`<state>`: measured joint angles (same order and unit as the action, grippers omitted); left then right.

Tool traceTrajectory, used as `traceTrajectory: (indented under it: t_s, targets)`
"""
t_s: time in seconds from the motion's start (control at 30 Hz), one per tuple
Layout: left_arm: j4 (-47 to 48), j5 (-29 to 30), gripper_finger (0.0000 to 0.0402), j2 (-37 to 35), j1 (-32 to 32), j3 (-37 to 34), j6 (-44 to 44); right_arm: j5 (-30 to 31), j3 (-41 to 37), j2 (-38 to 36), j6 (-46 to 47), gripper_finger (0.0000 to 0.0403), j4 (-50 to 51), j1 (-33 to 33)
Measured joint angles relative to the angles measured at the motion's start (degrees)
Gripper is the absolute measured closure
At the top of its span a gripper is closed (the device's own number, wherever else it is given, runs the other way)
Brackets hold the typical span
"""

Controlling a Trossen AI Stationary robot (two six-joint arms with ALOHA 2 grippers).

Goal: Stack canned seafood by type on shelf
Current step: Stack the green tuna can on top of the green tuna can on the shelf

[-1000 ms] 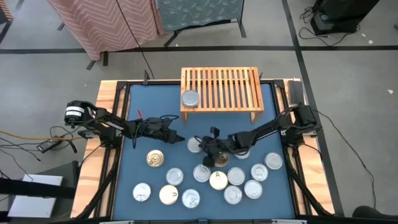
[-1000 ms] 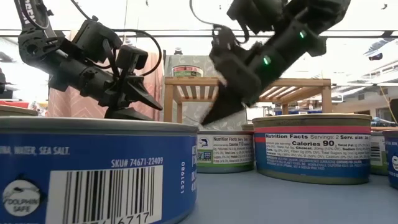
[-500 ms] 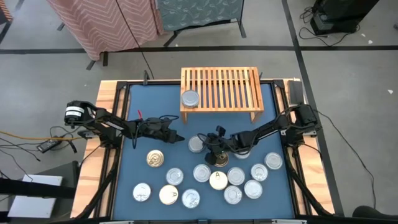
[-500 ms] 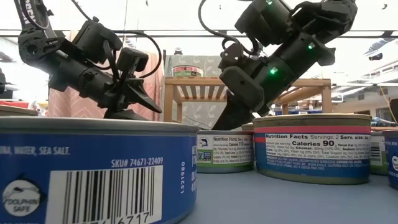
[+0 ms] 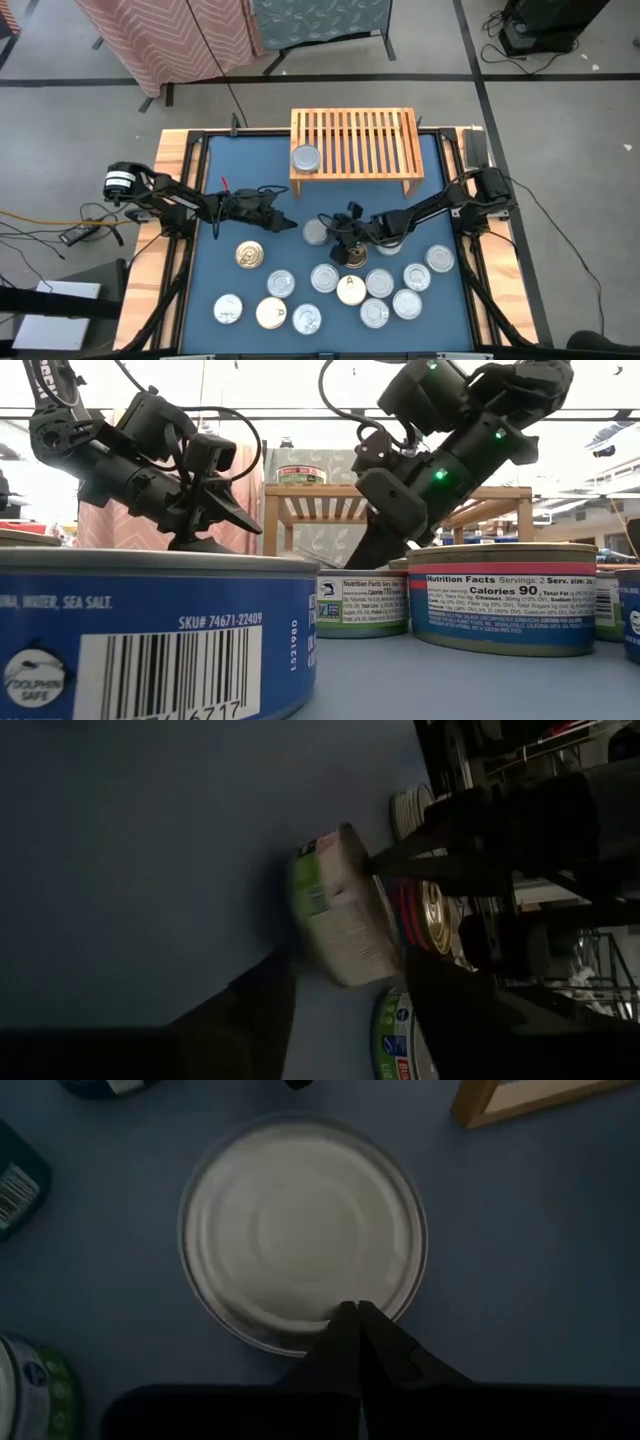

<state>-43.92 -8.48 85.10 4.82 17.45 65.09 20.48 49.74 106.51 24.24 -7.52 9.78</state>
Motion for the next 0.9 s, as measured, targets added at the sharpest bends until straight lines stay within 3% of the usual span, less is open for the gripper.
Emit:
traceTrajectory:
  t_s: [0.17, 0.33, 0.67, 0.77, 0.9]
  targets:
    - [0.0, 0.0, 0.0136, 0.0, 0.0, 0.0, 1.3, -0.7, -0.1, 0.3, -0.6, 0.0403, 0.1, -0.2]
    - [0.1, 0.6, 0.0103, 0.0, 0.0, 0.0, 3.7, -0.9, -0.2, 0.3, -0.7, 0.0403, -0.4, -0.9]
    - [-5.0, 4.6, 0.0101, 0.0, 0.1, 0.1, 5.5, -0.3, -0.2, 0.3, -0.9, 0.0403, -1.2, -1.0]
    - [-3.8, 7.3, 0.0104, 0.0, 0.1, 1.5, 4.2, -0.2, -0.2, 0.3, -0.8, 0.0403, -1.4, -1.0]
    - [-0.1, 5.8, 0.0105, 0.0, 0.1, 4.0, 2.5, 0.3, -0.2, 0.3, -0.6, 0.0403, -2.2, -0.9]
